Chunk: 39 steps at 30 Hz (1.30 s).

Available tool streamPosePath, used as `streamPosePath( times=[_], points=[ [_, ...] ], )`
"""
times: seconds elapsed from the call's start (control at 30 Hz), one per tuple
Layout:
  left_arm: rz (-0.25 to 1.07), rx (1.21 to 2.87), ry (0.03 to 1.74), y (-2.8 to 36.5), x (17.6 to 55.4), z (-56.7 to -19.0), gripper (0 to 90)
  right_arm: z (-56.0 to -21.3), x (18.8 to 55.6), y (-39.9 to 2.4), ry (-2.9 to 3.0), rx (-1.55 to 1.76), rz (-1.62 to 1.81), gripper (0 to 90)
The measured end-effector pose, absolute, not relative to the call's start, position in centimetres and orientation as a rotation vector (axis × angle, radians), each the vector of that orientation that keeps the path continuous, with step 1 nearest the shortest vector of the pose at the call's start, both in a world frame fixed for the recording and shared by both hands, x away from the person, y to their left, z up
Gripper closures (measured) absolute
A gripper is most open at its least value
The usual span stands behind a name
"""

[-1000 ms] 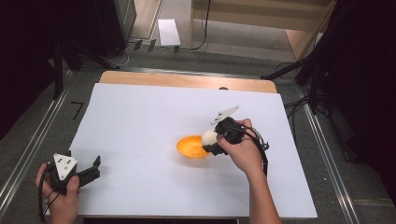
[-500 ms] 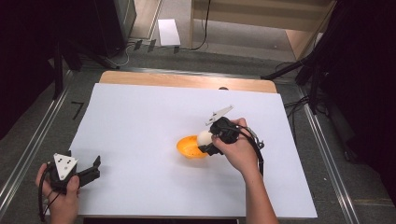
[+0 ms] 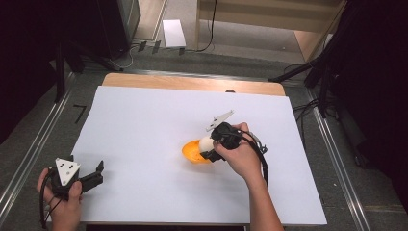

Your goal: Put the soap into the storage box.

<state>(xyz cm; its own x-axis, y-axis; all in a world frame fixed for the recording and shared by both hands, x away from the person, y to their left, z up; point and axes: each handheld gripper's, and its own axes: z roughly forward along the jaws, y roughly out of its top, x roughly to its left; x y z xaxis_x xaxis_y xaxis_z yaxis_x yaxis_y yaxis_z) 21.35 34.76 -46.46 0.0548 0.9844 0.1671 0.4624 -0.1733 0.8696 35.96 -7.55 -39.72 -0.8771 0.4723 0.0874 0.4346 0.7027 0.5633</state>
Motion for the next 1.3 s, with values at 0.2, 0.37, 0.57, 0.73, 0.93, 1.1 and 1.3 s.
streamPosePath(
  times=[0.2,0.37,0.57,0.73,0.93,1.1,1.3],
  points=[
    [1.061,1.707,1.460,34.7,21.4,-46.5,9.4,-40.1,35.9,-7.1,2.850,0.752,0.906,23.4],
    [1.060,1.709,1.459,34.8,21.4,-46.5,9.4,-40.3,35.9,-6.9,2.853,0.749,0.899,23.4],
    [1.061,1.710,1.459,34.7,21.4,-46.5,9.4,-40.5,35.9,-6.8,2.857,0.748,0.898,23.4],
    [1.061,1.711,1.458,34.7,21.4,-46.5,9.4,-40.6,35.9,-6.6,2.861,0.752,0.889,23.4],
    [1.059,1.709,1.459,34.7,21.4,-46.5,9.5,-40.8,36.0,-6.5,2.866,0.744,0.886,23.3],
    [1.060,1.711,1.458,34.7,21.4,-46.5,9.5,-40.9,36.0,-6.4,2.869,0.748,0.891,23.3],
    [1.061,1.712,1.458,34.7,21.4,-46.5,9.5,-41.0,36.0,-6.4,2.884,0.750,0.902,23.3]
  ],
)
